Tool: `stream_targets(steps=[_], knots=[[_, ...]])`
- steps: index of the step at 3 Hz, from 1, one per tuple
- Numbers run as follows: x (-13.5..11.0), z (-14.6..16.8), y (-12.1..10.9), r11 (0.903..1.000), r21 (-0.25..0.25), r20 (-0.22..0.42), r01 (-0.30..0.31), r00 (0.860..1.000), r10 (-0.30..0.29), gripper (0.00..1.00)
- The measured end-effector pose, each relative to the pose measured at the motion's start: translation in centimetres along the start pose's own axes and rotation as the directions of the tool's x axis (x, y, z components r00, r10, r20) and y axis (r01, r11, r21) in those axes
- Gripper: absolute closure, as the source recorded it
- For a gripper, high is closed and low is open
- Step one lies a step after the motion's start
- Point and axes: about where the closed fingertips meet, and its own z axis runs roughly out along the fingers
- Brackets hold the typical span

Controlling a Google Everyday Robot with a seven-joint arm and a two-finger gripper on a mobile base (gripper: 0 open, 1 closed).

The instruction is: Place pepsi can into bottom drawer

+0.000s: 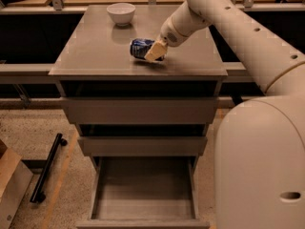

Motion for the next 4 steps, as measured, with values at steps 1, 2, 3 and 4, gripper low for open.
stream_targets(steps=[1, 2, 3, 4], knots=[[0.4, -1.5, 1.0, 0.9999, 0.002, 0.005, -0.014, 1.0, 0.014, 1.0], [1.0, -3.7, 2.8, 0.9992, -0.007, 0.025, -0.04, 0.999, 0.041, 1.0], [1.9, -6.5, 6.2, 0.9985, -0.022, 0.049, -0.051, 0.997, 0.052, 1.0], [3.7, -8.9, 9.8, 0.9968, -0.047, 0.053, -0.065, 0.996, 0.068, 1.0]])
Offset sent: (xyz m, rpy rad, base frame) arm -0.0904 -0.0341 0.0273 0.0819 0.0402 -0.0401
